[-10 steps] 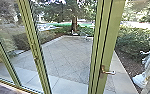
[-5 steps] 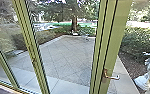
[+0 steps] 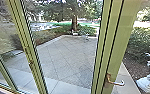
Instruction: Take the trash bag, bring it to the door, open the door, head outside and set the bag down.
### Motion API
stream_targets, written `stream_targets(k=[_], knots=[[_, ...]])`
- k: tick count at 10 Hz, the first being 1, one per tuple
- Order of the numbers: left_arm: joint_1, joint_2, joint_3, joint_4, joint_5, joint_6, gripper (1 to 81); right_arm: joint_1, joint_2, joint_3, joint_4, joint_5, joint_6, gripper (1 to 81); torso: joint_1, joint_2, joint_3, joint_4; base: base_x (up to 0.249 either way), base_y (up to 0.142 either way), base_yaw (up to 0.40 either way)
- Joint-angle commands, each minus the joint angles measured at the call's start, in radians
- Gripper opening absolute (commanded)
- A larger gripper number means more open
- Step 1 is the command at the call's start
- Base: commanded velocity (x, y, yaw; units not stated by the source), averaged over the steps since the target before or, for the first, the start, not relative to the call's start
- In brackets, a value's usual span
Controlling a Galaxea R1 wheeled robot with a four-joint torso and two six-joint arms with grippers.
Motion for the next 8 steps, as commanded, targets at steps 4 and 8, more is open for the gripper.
stream_targets(k=[4,8], knots=[[-0.032,-0.006,0.008,-0.005,0.064,-0.005,1.0,0.025,-0.053,0.078,0.008,-0.063,0.004,81.1,0.001,0.000,0.000,0.000,0.000,0.000,0.000],[-0.027,-0.037,0.065,-0.006,0.074,-0.008,1.0,0.025,-0.293,0.465,0.004,-0.063,0.004,81.1,0.000,0.000,0.000,0.000,0.000,0.000,0.000]])
